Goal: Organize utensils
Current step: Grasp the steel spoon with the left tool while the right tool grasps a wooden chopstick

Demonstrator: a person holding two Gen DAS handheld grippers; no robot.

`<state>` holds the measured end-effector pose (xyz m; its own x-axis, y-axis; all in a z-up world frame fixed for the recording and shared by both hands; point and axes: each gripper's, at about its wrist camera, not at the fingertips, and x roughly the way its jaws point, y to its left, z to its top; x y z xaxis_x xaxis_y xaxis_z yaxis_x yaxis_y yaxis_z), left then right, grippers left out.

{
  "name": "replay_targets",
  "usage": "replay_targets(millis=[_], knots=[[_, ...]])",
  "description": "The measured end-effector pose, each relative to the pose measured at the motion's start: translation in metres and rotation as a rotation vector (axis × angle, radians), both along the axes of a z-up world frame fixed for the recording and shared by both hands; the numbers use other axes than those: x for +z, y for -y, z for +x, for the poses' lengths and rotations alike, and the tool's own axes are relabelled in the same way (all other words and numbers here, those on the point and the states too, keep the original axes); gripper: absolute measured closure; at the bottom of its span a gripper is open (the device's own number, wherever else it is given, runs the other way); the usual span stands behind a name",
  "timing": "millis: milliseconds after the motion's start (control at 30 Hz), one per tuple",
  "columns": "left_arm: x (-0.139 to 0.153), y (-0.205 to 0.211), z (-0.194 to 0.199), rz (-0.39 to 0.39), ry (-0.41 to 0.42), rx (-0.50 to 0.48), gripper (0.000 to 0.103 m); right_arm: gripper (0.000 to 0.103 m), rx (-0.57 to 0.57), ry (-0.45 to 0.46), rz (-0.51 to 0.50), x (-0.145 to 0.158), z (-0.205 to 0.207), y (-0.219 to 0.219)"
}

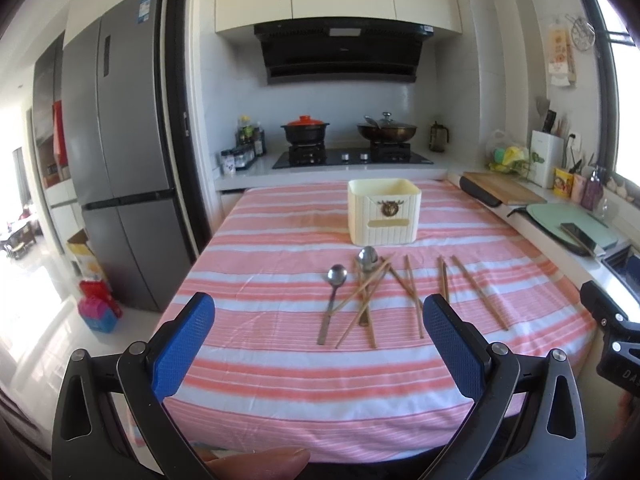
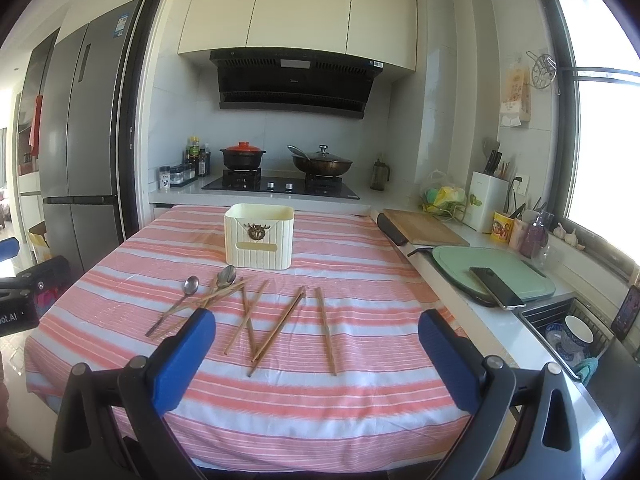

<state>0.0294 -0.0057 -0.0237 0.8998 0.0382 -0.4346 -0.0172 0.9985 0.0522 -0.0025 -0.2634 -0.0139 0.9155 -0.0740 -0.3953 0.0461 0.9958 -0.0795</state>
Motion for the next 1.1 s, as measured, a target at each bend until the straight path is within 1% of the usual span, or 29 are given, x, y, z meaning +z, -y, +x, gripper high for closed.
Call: replay_targets(millis=[33,100,167,300,367,467,567,633,700,767,867,967,1033,1100], knots=[[-0.001,-0.002,0.003,0.002,-0.001,0.004,0.000,0.000,-0.002,-0.005,0.001,-0.001,0.002,0.001],[-0.006,-0.003,0.011,0.009,-0.032,0.006,0.000,0.000,-0.006,-0.013,0.002,-0.003,0.006,0.003],[-0.014,-0.005,0.022,0.012,-0.081,0.008,0.000,0.000,-0.009,-0.022,0.003,-0.006,0.011,0.003],[-0.034,-0.011,0.044,-0.026,-0.176,0.026,0.000,0.000,-0.014,-0.044,0.008,-0.012,0.020,0.006],[-0.045,-0.010,0.054,-0.013,-0.214,0.030,0.000,0.000,-0.024,-0.053,0.008,-0.016,0.026,0.008],[-0.061,-0.012,0.069,-0.022,-0.288,-0.009,0.000,0.000,-0.046,-0.072,0.007,-0.023,0.035,0.015],[-0.071,-0.016,0.079,-0.045,-0.303,-0.049,0.000,0.000,-0.063,-0.096,0.005,-0.033,0.047,0.025],[-0.075,-0.017,0.090,-0.032,-0.311,-0.054,0.000,0.000,-0.065,-0.117,-0.003,-0.043,0.059,0.033],[-0.077,-0.020,0.103,-0.016,-0.314,-0.058,0.000,0.000,-0.058,-0.157,-0.008,-0.054,0.074,0.040],[-0.076,-0.027,0.118,-0.017,-0.313,-0.060,0.000,0.000,-0.044,-0.200,-0.010,-0.066,0.090,0.048],[-0.074,-0.042,0.151,-0.059,-0.333,-0.074,0.000,0.000,-0.025,-0.268,-0.018,-0.081,0.113,0.054],[-0.076,-0.053,0.188,-0.091,-0.358,-0.111,0.000,0.002,-0.004,-0.312,0.033,-0.090,0.129,0.062],[-0.083,-0.051,0.214,-0.091,-0.388,-0.164,0.000,0.005,0.003,-0.330,0.058,-0.094,0.136,0.063],[-0.096,-0.047,0.239,-0.071,-0.427,-0.202,0.000,0.010,0.011,-0.342,0.061,-0.098,0.141,0.062]])
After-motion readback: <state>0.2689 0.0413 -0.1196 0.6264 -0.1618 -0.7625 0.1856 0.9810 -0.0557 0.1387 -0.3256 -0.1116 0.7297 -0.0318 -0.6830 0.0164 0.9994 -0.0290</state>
